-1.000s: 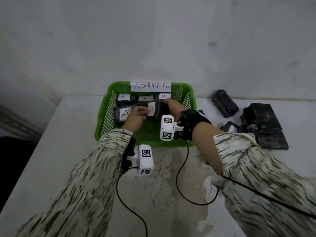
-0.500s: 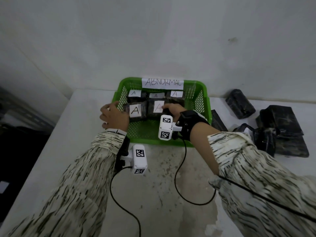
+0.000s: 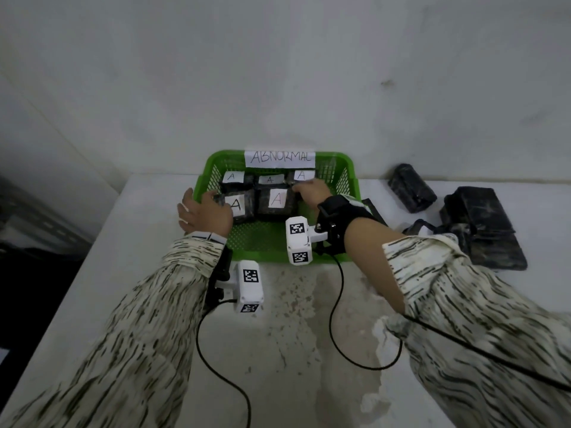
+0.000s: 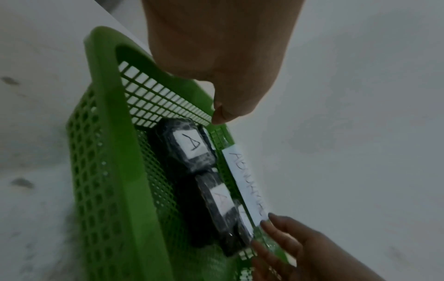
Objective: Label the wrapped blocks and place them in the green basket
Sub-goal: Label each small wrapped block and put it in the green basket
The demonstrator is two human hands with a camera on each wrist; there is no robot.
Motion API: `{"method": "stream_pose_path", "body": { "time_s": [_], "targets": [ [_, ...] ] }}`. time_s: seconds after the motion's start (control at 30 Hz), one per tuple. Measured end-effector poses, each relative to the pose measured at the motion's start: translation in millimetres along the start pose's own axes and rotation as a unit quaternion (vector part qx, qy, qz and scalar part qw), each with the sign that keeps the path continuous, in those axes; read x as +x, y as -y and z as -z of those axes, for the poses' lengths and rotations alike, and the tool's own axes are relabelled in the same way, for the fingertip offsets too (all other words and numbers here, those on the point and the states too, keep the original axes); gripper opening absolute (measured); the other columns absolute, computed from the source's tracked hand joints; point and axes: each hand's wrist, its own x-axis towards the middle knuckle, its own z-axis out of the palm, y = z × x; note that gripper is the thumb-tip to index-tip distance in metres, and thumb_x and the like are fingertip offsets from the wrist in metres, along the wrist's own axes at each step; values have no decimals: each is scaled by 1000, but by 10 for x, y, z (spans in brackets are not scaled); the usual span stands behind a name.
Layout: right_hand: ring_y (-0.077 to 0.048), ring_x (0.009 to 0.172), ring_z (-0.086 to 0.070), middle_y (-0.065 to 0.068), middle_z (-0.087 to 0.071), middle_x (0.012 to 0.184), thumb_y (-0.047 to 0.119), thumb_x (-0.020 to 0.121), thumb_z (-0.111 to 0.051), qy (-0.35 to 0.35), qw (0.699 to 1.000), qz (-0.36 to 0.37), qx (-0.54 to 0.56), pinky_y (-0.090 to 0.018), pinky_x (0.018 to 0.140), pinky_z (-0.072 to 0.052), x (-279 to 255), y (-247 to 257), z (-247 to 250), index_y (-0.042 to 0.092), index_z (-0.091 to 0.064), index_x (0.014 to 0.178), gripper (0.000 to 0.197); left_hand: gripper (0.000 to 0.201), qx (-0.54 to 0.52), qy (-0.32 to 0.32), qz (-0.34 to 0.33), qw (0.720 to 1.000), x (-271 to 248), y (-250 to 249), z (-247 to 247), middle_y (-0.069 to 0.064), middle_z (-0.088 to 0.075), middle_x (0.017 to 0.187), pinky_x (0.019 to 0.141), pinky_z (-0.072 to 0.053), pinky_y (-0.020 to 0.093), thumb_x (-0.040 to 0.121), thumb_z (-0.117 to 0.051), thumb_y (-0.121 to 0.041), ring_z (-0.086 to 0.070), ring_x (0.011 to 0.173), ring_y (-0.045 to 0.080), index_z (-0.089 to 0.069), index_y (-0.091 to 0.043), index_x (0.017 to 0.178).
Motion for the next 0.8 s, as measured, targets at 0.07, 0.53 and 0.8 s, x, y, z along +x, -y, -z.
{"method": "stream_pose_path", "body": {
  "time_s": [0.07, 0.53, 0.8],
  "targets": [
    [-31, 117, -55, -14, -62, 124, 20, 88, -60, -58, 997, 48, 8, -42, 103, -42, -78, 27, 157, 7, -63, 116, 32, 40, 14, 66, -49, 997, -144, -123, 59, 4, -21, 153, 117, -2, 46, 84, -54, -18, -9, 143, 29, -56, -23, 124],
    [-36, 127, -37, -17, -47, 133, 28, 82, -61, -202, 966, -2, -161, -39, 102, -36, -494, -1092, 1620, 21, -58, 120, 38, 48, 55, 283, -197, 937, -1647, -815, -708, 13, -33, 146, 114, -14, 42, 96, -40, -41, -24, 138, 30, -38, -21, 139],
    [-34, 125, -42, -11, -58, 127, 60, 76, -66, -80, 965, 24, -250, -43, 103, -32, -478, -1394, 1507, 27, -49, 131, 66, 53, 152, 276, -267, 911, -1818, -786, -896, 8, -33, 150, 115, -13, 49, 99, -34, -33, -25, 139, 29, -21, -18, 148]
  ]
}}
